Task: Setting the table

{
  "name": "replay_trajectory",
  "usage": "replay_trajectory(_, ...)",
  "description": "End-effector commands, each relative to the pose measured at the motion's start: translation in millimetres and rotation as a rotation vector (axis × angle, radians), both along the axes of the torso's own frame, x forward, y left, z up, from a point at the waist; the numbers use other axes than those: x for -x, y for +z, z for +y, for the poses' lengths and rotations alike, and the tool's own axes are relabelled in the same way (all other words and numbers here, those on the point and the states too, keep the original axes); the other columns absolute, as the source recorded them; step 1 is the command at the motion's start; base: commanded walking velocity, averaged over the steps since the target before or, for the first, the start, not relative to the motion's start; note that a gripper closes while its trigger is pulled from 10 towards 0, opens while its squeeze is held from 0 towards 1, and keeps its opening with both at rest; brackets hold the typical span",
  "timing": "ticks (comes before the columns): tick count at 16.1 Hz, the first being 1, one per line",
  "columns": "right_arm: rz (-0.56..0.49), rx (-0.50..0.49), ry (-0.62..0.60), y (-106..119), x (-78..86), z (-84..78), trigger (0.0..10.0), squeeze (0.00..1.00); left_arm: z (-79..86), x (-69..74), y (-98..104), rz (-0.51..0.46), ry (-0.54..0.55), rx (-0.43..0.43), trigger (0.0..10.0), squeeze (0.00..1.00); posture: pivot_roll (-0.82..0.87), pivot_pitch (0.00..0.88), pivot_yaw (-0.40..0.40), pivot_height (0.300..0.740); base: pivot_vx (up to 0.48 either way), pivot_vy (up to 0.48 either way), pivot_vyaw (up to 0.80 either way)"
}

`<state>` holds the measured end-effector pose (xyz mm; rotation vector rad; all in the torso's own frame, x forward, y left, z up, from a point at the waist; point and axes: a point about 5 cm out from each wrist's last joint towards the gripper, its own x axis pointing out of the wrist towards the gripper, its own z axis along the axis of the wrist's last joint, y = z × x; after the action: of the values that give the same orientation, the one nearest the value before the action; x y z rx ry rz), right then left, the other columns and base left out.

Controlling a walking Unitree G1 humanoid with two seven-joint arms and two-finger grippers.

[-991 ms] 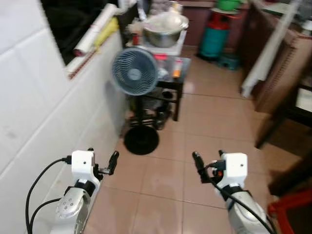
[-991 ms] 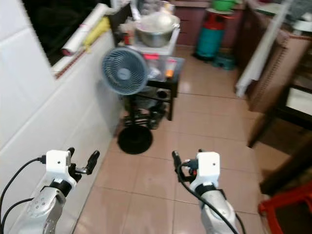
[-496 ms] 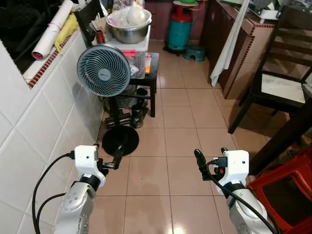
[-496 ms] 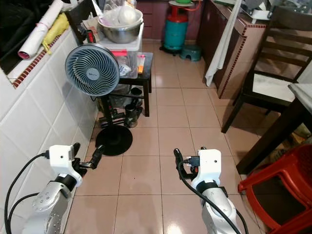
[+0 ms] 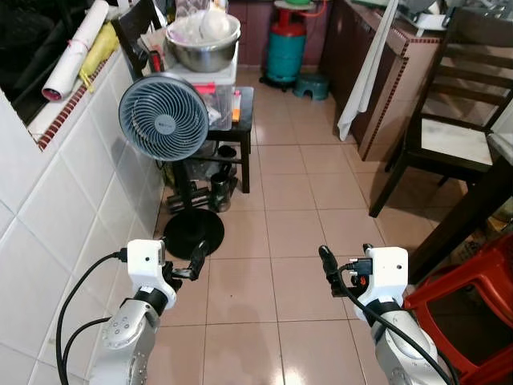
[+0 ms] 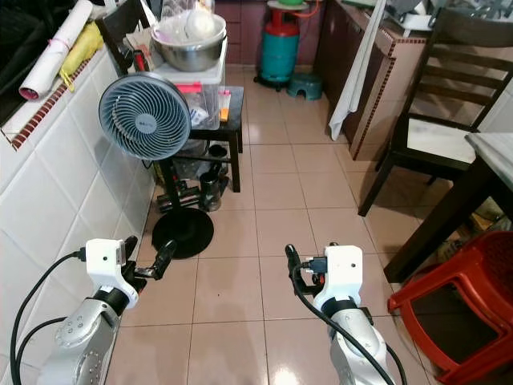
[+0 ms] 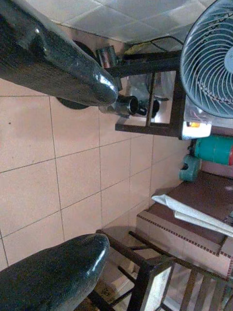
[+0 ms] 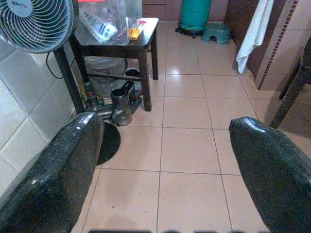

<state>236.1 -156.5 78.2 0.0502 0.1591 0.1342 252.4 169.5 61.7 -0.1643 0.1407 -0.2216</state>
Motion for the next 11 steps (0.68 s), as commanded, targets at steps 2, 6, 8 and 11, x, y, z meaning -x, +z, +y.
replay_trajectory(2,-0.012,0.007,0.003,4.8,-0.9,-0.3,10.0,0.00,-3.5,-0.8,3.0,-0.007,-0.027,0.002,10.0,0.00,-0.01,0.000,-0.002,0.740,0.255,0.000,-0.80)
replay_trajectory(6,-0.016,0.008,0.004,6.2,-3.4,0.2,10.0,0.00,-4.6,-2.7,2.2,-0.004,-0.038,0.003,10.0,0.00,-0.01,0.000,-0.004,0.740,0.299,0.000,-0.80)
replay_trajectory(8,-0.017,0.009,0.005,6.3,-4.1,0.0,10.0,0.00,-5.2,-2.5,1.5,-0.001,-0.041,0.002,10.0,0.00,-0.01,0.000,-0.006,0.740,0.332,0.000,-0.80)
replay_trajectory(11,-0.018,0.007,0.002,6.6,-4.4,0.3,10.0,0.00,-5.8,-0.9,-1.0,0.009,-0.044,0.002,10.0,0.00,-0.01,0.000,-0.006,0.740,0.334,0.000,-0.80)
